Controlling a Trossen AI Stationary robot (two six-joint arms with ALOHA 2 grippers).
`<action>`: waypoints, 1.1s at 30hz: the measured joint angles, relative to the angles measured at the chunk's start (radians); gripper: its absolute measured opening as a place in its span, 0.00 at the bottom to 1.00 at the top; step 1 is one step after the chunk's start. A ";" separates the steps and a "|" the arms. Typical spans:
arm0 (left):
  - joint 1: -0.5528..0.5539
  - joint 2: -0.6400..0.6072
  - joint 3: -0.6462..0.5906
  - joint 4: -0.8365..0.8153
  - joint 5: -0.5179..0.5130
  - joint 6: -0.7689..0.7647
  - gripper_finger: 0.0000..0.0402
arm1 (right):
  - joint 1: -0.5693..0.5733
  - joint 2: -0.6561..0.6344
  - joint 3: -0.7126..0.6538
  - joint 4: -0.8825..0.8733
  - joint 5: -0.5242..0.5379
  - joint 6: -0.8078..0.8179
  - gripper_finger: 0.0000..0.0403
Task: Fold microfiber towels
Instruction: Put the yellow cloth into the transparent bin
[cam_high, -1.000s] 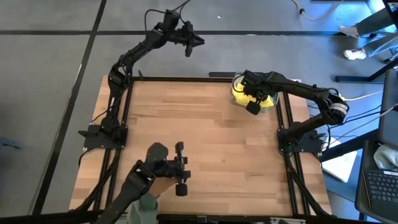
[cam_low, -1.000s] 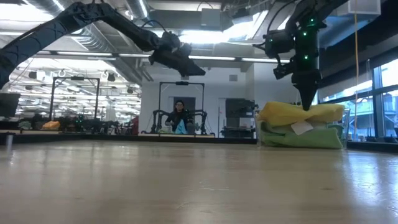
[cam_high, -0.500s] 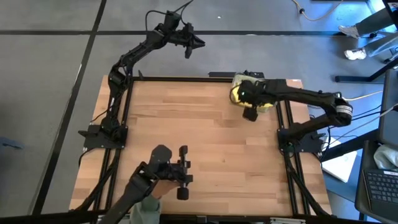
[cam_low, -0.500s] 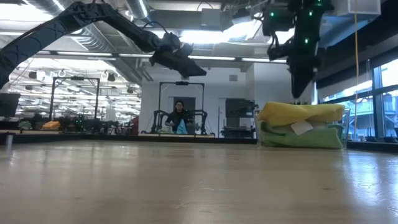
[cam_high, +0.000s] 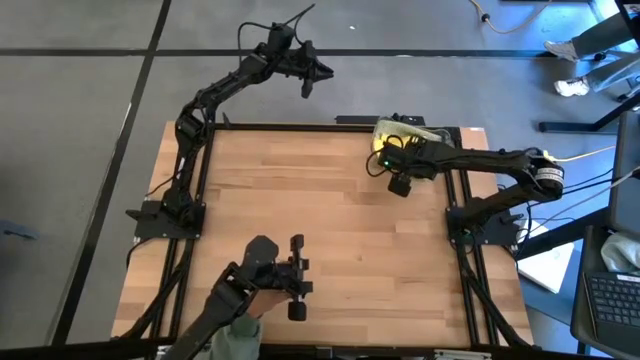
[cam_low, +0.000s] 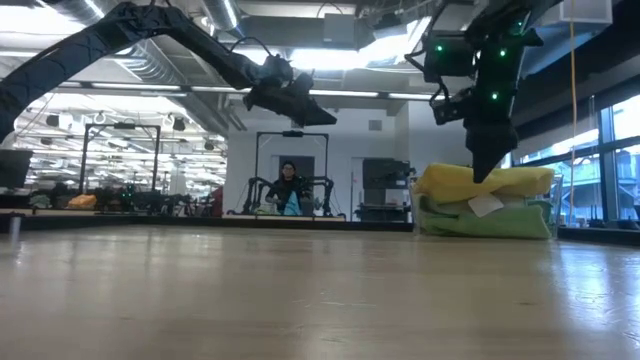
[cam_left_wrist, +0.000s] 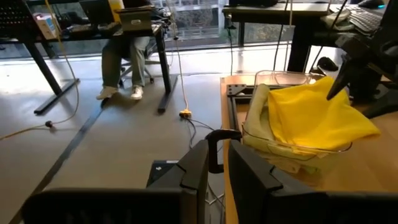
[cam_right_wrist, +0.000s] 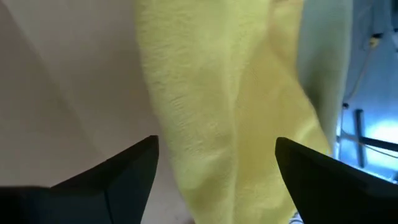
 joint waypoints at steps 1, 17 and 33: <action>0.000 0.000 0.000 0.001 0.001 -0.003 0.14 | -0.001 0.000 -0.007 0.014 0.017 -0.007 0.80; -0.010 0.000 -0.024 -0.029 0.013 0.020 0.14 | -0.104 0.000 -0.023 0.132 0.072 -0.098 0.78; 0.013 0.000 -0.045 -0.021 0.019 0.021 0.14 | -0.165 0.000 -0.023 0.210 -0.087 -0.185 0.48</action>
